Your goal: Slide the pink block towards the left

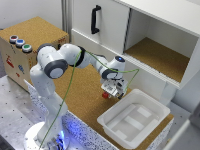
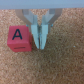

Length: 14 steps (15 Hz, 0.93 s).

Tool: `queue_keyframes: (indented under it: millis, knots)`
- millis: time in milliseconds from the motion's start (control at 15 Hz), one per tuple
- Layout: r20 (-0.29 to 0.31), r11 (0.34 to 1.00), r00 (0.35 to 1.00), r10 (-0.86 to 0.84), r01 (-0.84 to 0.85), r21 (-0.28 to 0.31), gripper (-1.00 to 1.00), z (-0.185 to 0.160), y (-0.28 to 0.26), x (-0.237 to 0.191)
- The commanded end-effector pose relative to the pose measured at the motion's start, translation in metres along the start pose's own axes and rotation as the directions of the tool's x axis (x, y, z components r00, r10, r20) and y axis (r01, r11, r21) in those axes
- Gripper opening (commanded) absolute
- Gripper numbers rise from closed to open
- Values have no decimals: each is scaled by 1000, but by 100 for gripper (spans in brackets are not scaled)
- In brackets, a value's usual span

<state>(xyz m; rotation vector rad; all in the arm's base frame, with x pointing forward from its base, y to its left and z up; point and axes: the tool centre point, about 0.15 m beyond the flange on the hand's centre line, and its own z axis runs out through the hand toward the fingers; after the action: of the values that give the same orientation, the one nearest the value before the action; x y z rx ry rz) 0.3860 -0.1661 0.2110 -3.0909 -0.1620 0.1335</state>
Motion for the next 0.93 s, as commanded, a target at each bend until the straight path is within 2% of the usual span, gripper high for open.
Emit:
queue_keyframes:
  millis: [0, 267, 600, 867]
  knots:
    - [-37, 999, 999, -30, 28, -41, -100, 2, -25, -8]
    - [-40, 998, 999, 7, -10, -65, -100, 4, -60, 4]
    - [-34, 998, 999, 4, -6, -64, -100, 0, -100, 26]
    - [10, 997, 1000, 2, -1, -75, -100, -3, -122, 25]
